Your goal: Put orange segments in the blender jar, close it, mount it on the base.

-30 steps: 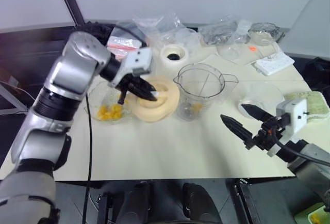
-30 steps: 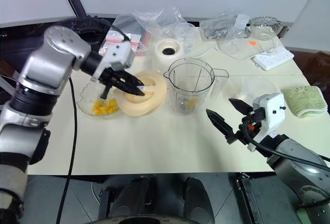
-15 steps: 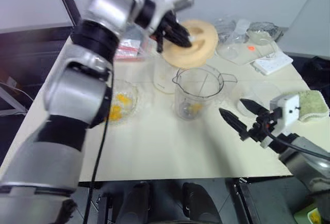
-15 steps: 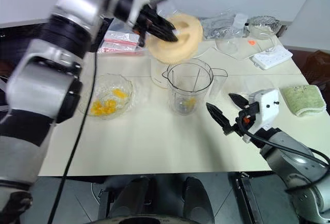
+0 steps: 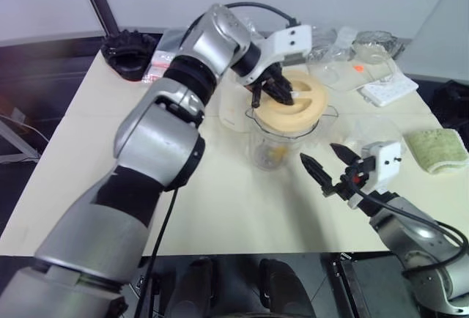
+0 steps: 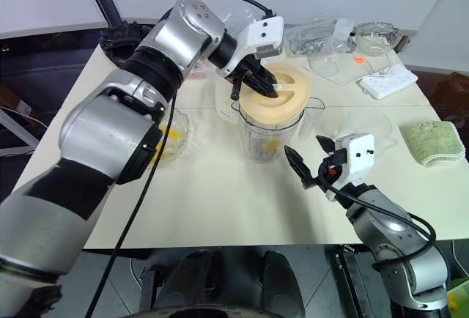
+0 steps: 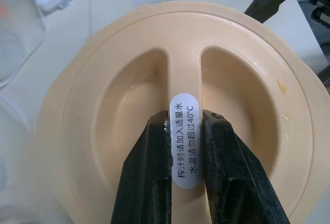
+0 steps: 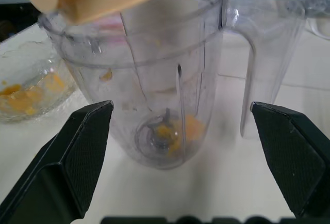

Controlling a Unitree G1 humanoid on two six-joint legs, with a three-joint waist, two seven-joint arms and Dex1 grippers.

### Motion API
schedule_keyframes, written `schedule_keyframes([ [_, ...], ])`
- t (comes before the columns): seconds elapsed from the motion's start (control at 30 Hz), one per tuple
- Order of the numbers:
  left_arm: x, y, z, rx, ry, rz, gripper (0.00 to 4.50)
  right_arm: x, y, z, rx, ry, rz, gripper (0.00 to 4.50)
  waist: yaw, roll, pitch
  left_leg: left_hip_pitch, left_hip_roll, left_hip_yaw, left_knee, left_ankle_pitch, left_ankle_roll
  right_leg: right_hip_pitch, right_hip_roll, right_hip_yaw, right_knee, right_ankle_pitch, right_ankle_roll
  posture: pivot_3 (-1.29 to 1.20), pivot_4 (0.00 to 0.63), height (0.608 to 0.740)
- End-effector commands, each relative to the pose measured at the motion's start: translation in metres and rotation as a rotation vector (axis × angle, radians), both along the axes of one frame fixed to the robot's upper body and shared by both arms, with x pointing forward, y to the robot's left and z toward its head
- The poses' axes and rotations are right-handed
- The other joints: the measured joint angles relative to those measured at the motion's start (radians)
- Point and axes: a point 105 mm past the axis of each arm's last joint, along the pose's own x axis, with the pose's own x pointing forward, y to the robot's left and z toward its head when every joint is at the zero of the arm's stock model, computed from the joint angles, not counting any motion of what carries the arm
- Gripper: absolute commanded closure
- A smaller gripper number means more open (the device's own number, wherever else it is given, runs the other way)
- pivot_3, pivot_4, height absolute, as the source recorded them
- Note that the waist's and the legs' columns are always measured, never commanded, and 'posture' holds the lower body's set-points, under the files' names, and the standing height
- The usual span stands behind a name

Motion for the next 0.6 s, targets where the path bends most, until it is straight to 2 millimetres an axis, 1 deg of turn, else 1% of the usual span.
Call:
schedule_keyframes([
  [0.03, -0.006, -0.007, 0.009, 0.005, -0.029, -0.048, 4.25, -0.002, 0.003, 0.013, -0.002, -0.072, -0.011, 0.0, 0.0, 0.0, 0.0, 0.0, 0.0, 0.0, 0.0, 0.0, 0.0, 0.0, 0.0, 0.0, 0.0, 0.0, 0.0, 0.0, 0.15, 0.74],
  [0.13, -0.007, -0.006, -0.004, 0.071, -0.032, -0.072, 4.25, -0.002, 0.004, 0.011, 0.001, -0.075, -0.022, 0.0, 0.0, 0.0, 0.0, 0.0, 0.0, 0.0, 0.0, 0.0, 0.0, 0.0, 0.0, 0.0, 0.0, 0.0, 0.0, 0.0, 0.15, 0.74],
  [0.3, -0.001, 0.002, -0.022, 0.138, -0.034, -0.043, 4.25, 0.0, 0.003, 0.009, -0.006, -0.082, -0.05, 0.0, 0.002, 0.001, -0.001, 0.0, 0.0, 0.0, 0.0, 0.0, 0.0, 0.0, 0.0, 0.0, 0.0, 0.0, 0.0, 0.0, 0.15, 0.74],
  [0.53, 0.004, 0.011, -0.035, 0.151, -0.01, -0.006, 4.25, 0.007, 0.006, 0.004, -0.018, -0.088, -0.057, 0.0, 0.001, 0.001, -0.001, 0.004, 0.0, 0.0, 0.001, 0.0, 0.0, 0.005, 0.0, 0.0, 0.0, 0.0, 0.0, 0.0, 0.15, 0.74],
  [0.6, 0.004, 0.011, -0.037, 0.151, -0.004, -0.002, 4.25, 0.015, 0.001, 0.002, -0.026, -0.095, -0.094, 0.0, 0.001, 0.001, -0.002, 0.007, 0.0, 0.0, 0.001, 0.0, 0.0, 0.007, 0.0, 0.0, 0.0, 0.0, 0.0, 0.0, 0.15, 0.74],
])
